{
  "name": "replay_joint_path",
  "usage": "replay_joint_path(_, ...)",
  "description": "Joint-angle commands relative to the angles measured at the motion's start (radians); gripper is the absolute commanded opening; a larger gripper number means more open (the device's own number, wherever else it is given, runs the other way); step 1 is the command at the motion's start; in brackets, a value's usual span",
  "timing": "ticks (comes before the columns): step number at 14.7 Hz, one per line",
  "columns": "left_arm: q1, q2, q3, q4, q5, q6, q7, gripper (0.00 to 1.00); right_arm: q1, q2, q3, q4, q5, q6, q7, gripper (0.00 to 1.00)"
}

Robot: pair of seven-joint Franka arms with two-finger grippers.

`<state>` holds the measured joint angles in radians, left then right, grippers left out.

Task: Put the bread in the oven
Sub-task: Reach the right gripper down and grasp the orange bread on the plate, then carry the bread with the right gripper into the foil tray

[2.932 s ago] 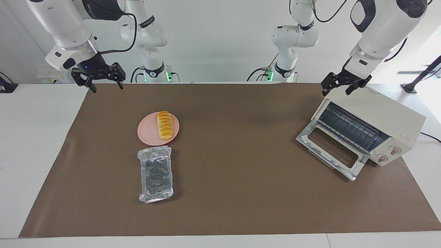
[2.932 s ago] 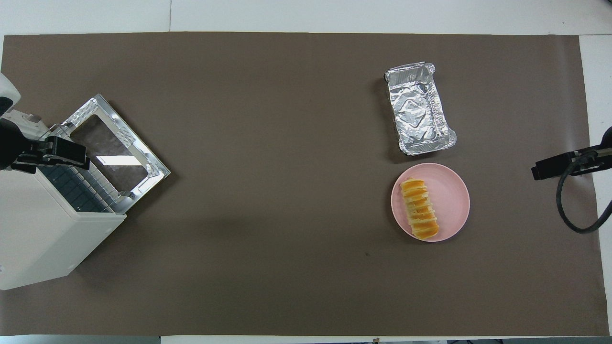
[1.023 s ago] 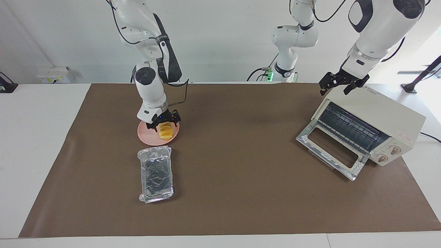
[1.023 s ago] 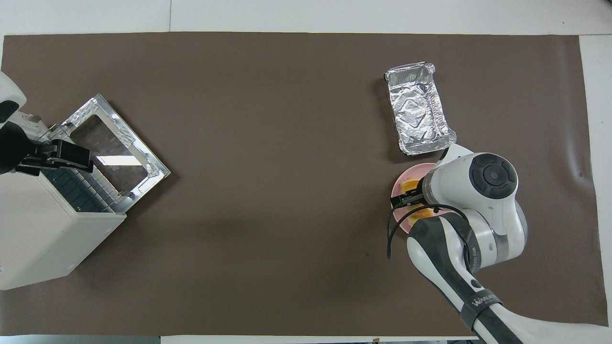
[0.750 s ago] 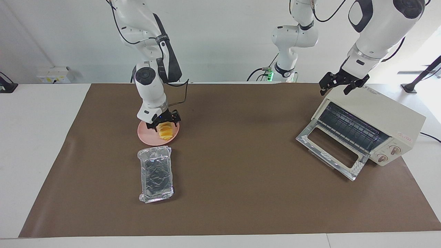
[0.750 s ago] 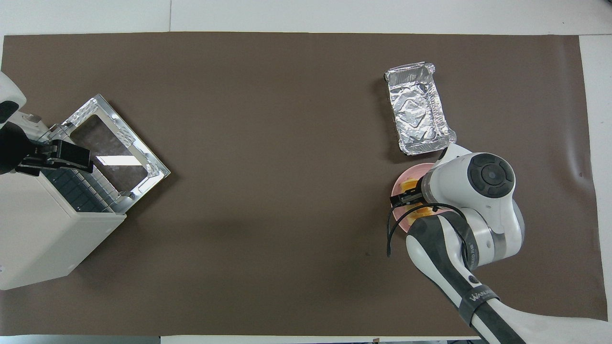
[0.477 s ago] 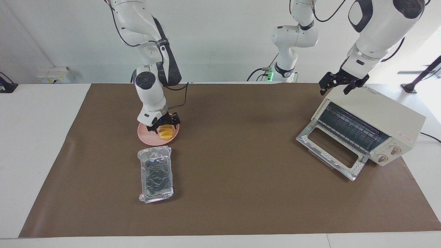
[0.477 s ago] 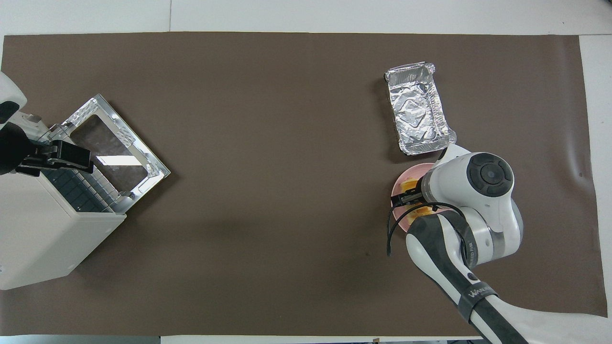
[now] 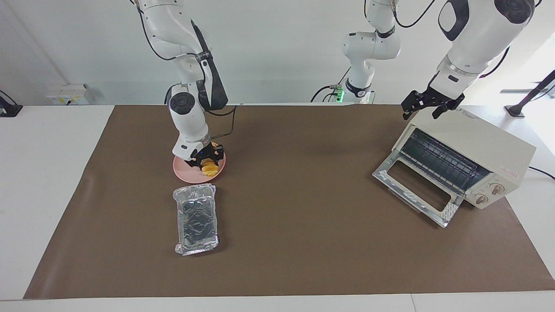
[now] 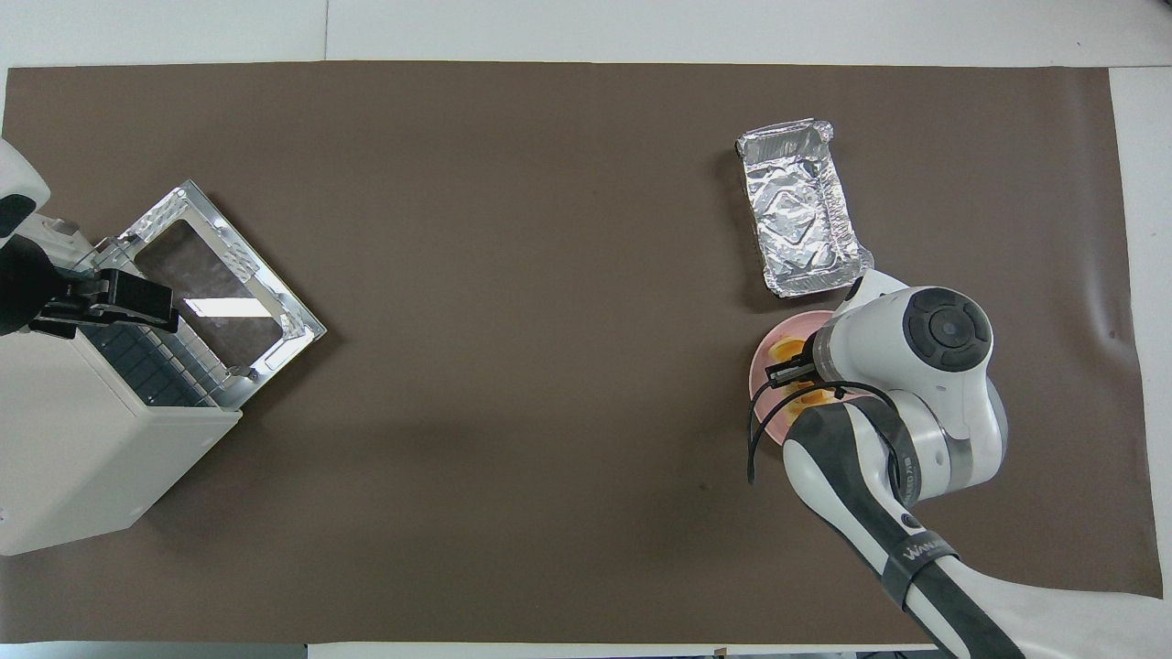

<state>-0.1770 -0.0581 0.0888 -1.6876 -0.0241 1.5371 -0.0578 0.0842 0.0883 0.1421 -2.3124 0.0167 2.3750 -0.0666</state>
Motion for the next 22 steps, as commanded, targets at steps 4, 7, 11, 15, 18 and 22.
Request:
replay_joint_path(4, -0.004, -0.036, 0.002, -0.041, -0.004, -0.002, 0.004, 1.00, -0.043, 0.074, 0.004, 0.350, -0.009, -0.350, -0.061, 0.00)
replay_joint_path(7, -0.016, -0.034, 0.000, -0.034, -0.002, 0.005, -0.002, 1.00, -0.063, 0.139, 0.002, 0.534, -0.001, -0.424, -0.064, 0.00)
replay_joint_path(11, -0.016, -0.034, 0.000, -0.038, -0.002, 0.006, -0.002, 1.00, -0.064, 0.349, 0.001, 0.815, -0.004, -0.425, -0.059, 0.00)
replay_joint_path(15, -0.016, -0.034, 0.000, -0.040, -0.002, 0.012, -0.002, 1.00, -0.046, 0.548, -0.007, 1.019, -0.027, -0.442, -0.035, 0.00)
replay_joint_path(18, -0.009, -0.036, 0.002, -0.043, -0.002, 0.012, 0.000, 1.00, -0.028, 0.583, -0.004, 1.019, -0.080, -0.370, -0.027, 0.00)
replay_joint_path(22, -0.012, -0.034, 0.002, -0.037, -0.002, 0.011, -0.002, 1.00, -0.032, 0.587, -0.006, 0.935, -0.098, -0.226, -0.027, 0.00)
